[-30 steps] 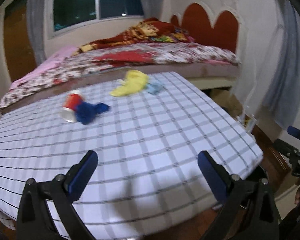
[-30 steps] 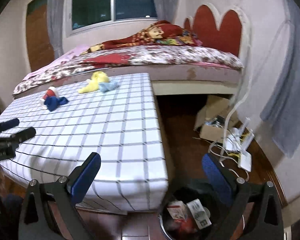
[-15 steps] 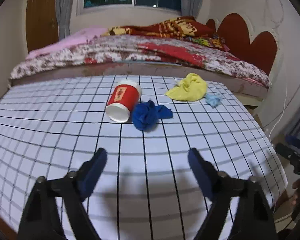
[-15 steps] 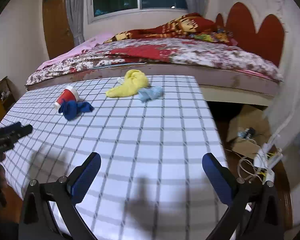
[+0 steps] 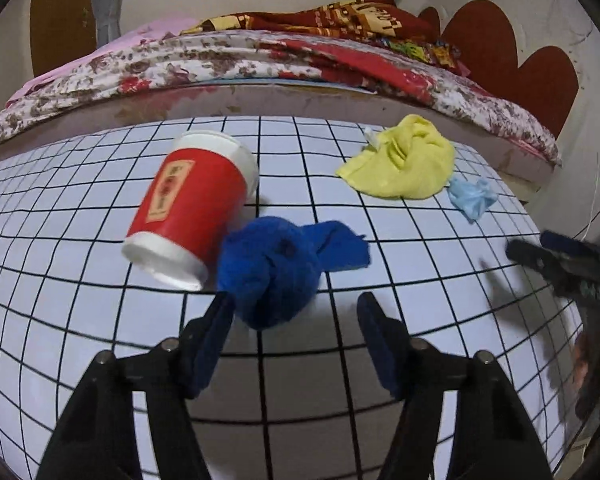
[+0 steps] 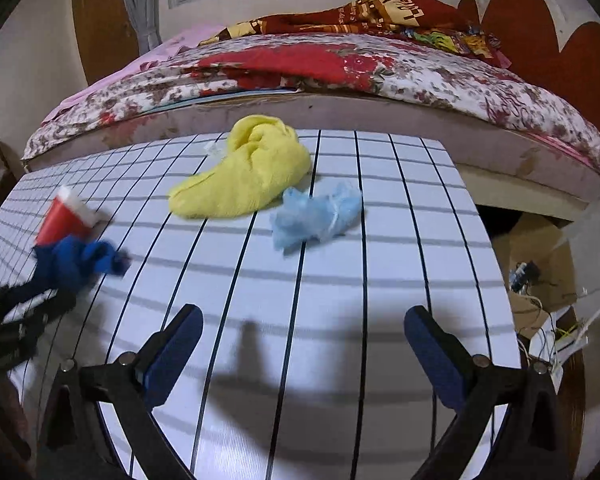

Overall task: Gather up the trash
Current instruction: 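Grasp the blue cloth with the left tool while the right tool grasps the light-blue mask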

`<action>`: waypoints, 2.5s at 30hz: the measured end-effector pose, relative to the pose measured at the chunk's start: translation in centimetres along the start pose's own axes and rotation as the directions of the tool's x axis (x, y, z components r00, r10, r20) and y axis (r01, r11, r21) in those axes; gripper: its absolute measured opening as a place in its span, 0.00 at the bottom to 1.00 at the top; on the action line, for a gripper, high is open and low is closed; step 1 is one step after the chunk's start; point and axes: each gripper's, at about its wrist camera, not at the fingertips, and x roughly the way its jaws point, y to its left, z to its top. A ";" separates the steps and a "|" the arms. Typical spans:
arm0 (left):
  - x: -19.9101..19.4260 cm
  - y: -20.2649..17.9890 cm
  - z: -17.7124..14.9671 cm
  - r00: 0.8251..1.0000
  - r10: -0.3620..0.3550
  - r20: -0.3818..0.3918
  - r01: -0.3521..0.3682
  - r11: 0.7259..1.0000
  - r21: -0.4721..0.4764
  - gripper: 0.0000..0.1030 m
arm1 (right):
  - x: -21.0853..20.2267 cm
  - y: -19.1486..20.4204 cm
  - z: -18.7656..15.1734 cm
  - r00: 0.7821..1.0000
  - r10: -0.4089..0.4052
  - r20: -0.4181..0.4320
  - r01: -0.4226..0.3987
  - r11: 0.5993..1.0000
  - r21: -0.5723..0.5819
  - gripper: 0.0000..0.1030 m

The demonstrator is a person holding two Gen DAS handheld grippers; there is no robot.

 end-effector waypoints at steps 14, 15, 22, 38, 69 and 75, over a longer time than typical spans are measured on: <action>2.1 -1.1 1.6 1.000 -0.018 -0.021 0.018 1.000 0.018 0.64 | 5.2 -1.1 3.5 0.999 0.006 -0.035 -0.003 0.996 0.087 0.82; 2.1 -1.2 1.7 1.000 -0.019 -0.021 0.020 1.000 0.020 0.64 | 5.1 -1.1 3.5 1.000 0.009 -0.030 -0.006 0.996 0.094 0.82; 2.7 -2.0 2.0 0.999 -0.029 -0.023 0.029 0.999 0.031 0.59 | 5.7 -1.5 4.3 0.999 -0.031 -0.029 0.035 0.992 0.125 0.41; 1.4 -2.6 0.7 0.998 -0.061 0.027 0.060 0.998 0.015 0.78 | 3.5 -1.5 1.8 1.000 -0.014 -0.008 0.014 0.999 0.029 0.06; -2.0 -4.4 0.6 0.993 -0.098 0.065 0.093 0.993 0.076 0.37 | -5.3 -2.9 -2.2 0.989 0.073 0.131 -0.079 0.996 0.044 0.03; -5.1 -5.7 -0.8 0.992 -0.093 0.090 0.083 0.990 0.116 0.37 | -9.5 -3.4 -5.5 0.987 0.063 0.145 -0.072 0.996 0.054 0.03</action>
